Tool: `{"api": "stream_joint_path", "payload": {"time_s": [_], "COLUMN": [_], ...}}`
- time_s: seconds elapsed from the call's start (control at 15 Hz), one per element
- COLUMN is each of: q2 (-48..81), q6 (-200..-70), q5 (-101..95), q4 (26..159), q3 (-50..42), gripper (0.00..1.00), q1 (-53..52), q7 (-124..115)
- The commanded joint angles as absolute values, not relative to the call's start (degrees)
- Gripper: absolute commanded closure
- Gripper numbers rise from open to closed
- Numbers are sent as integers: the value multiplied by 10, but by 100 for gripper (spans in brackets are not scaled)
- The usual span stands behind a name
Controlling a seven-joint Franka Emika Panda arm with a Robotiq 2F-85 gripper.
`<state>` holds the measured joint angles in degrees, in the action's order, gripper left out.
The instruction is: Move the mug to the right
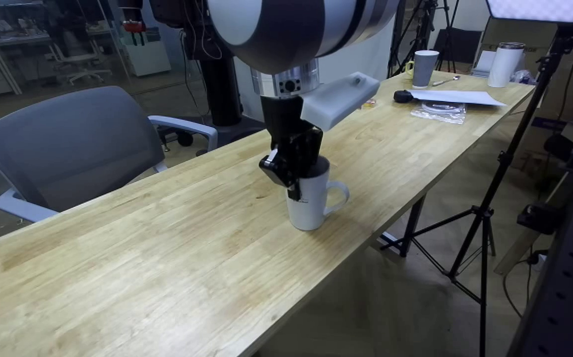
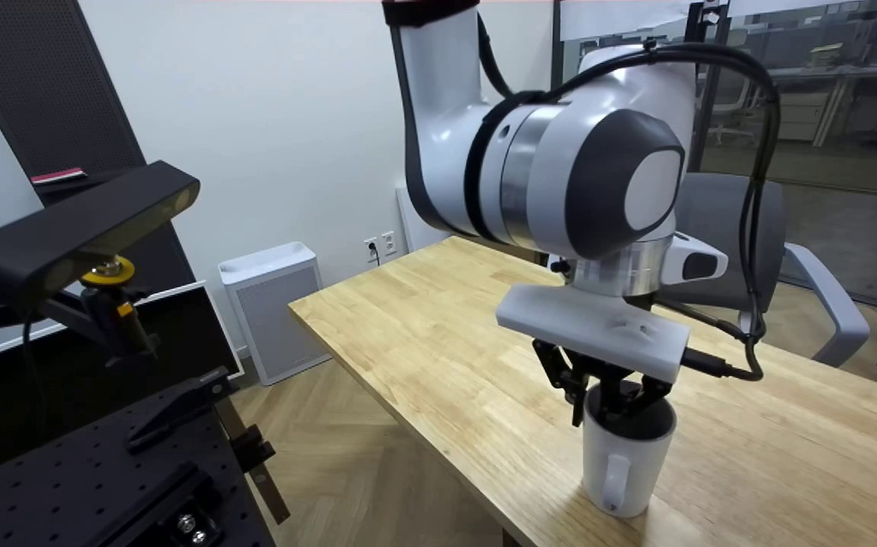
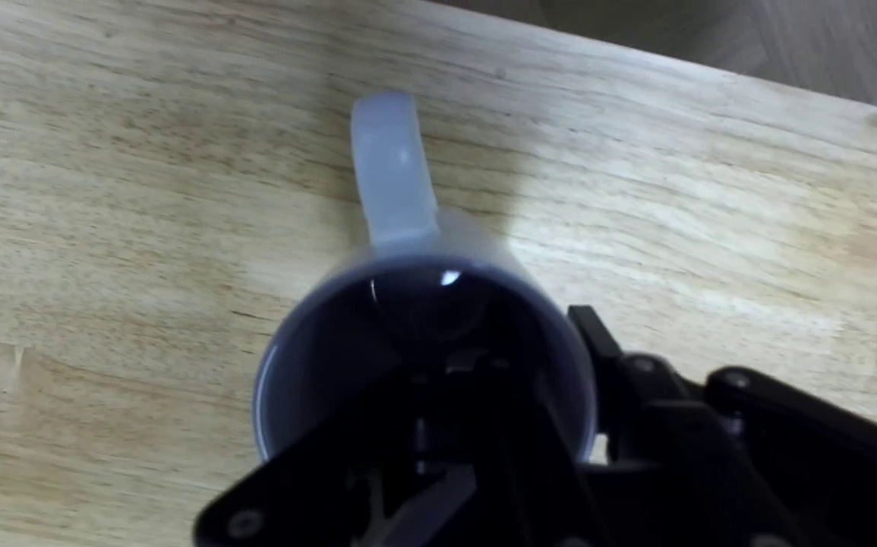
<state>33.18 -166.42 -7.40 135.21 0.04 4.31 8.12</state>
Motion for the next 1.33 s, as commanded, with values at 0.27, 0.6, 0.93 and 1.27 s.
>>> {"api": "stream_joint_path", "payload": {"time_s": [0.27,0.6,0.93,1.27], "q2": [317,285,210,186], "q6": [-1630,-1543,-1435,-1403], "q5": [-70,-64,-35,-35], "q4": [1347,1318,1280,1270], "q3": [-7,2,28,25], "gripper": [18,0,0,0], "q1": [37,34,33,22], "q7": [79,81,92,93]}}
